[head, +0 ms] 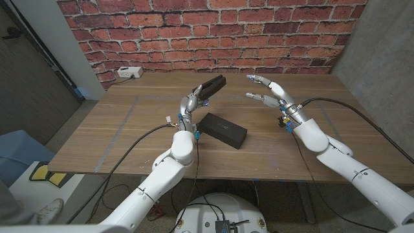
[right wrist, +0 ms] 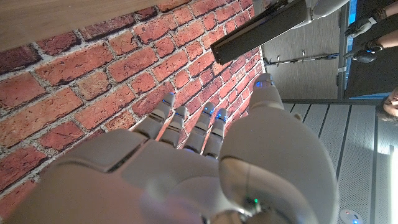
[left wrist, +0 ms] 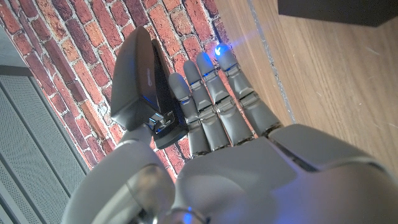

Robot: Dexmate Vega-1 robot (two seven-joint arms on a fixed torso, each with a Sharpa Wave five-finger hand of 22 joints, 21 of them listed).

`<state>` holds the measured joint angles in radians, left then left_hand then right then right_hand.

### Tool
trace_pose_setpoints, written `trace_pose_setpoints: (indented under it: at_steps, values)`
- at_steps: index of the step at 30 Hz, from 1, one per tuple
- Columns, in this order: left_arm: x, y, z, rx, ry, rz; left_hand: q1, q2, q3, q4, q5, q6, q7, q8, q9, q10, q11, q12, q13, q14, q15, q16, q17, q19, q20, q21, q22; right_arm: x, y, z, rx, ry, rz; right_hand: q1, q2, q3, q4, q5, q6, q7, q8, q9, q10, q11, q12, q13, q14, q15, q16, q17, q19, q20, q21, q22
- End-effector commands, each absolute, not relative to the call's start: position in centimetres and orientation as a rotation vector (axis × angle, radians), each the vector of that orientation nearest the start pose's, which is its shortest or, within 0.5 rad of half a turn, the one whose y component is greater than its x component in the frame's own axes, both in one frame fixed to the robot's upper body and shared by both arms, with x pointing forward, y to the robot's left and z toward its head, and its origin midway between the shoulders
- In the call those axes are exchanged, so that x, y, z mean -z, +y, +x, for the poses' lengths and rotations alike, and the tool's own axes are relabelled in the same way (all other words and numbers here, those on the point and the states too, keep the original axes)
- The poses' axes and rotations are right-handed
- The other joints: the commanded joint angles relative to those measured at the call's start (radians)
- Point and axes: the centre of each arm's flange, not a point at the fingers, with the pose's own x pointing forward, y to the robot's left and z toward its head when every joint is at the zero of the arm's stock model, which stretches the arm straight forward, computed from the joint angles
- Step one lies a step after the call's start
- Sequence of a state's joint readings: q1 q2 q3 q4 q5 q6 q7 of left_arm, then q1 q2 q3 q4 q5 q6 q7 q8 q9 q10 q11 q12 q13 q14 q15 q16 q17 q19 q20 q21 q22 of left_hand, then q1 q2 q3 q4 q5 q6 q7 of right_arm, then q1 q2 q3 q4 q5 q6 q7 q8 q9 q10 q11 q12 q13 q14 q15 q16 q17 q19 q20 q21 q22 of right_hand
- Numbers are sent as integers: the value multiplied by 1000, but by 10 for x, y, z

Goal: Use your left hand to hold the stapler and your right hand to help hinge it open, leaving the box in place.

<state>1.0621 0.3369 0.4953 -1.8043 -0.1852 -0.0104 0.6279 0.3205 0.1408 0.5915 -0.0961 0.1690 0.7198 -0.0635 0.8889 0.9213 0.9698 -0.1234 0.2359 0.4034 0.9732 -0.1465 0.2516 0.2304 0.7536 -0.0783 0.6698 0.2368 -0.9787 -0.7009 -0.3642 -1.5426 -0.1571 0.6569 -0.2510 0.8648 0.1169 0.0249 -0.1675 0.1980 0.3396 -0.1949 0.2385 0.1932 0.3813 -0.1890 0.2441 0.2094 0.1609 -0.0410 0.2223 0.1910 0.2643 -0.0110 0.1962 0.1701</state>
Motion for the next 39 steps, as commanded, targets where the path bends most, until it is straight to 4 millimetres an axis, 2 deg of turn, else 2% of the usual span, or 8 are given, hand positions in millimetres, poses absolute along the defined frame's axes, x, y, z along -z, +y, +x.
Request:
trace_pose_setpoints:
  at_steps: [1,18,23,25,35,36,39]
  values:
    - [42,139,561,-58,-646,3,43,45,208,187,2,48,-36,10,0,10,5,-2,-1,-1,-70,7,6,-5,-28,11,2,3,-243,534,-174,-1173,-794,21,5,9,2,-1,10,2,-1,3,16,6,-1,3,15,-174,4,4,11,-9,2,1]
    - [41,132,559,-46,-572,-30,43,45,209,180,1,43,-35,21,7,12,8,-4,0,2,-70,10,6,-4,-29,24,1,0,-239,521,-91,-1268,-902,37,3,16,5,-4,-6,6,-12,4,8,6,-10,3,29,-174,7,6,18,-9,2,1]
    - [41,131,558,-33,-571,-34,45,46,210,177,1,47,-34,22,3,16,8,-3,0,3,-69,11,7,-1,-27,28,0,2,-236,515,-45,-1310,-966,41,2,18,8,-5,-9,3,-15,4,6,0,-14,3,30,-174,7,7,16,-8,0,1]
    - [40,131,558,-26,-570,-36,46,46,210,174,1,48,-32,21,-1,18,9,-3,0,4,-70,12,7,-1,-27,30,0,2,-234,513,-30,-1323,-991,42,2,18,9,-6,-9,5,-16,4,6,1,-14,3,31,-173,7,8,16,1,0,1]
    - [41,126,555,20,-584,-55,46,46,211,170,2,50,-33,25,-1,22,11,-2,0,7,-69,14,7,-2,-28,36,-1,0,-223,509,19,-1396,-1134,42,3,19,14,-7,-13,5,-19,5,5,8,-16,5,32,-173,8,10,14,1,-1,2]
    - [41,126,555,25,-585,-58,46,46,211,170,2,51,-33,25,-3,23,12,-3,-1,7,-69,14,7,-2,-28,36,-1,-1,-221,509,6,-1382,-1159,43,4,20,16,-8,-12,6,-19,5,8,7,-16,6,34,-172,9,11,17,6,-1,2]
    - [41,127,554,32,-591,-50,46,45,212,167,2,51,-34,27,-2,28,13,-1,-1,10,-69,15,7,-2,-28,39,-1,-1,-218,511,-13,-1373,-1180,50,13,28,20,-8,-17,-9,-24,6,2,-11,-20,10,24,-177,5,13,3,-4,-6,2]
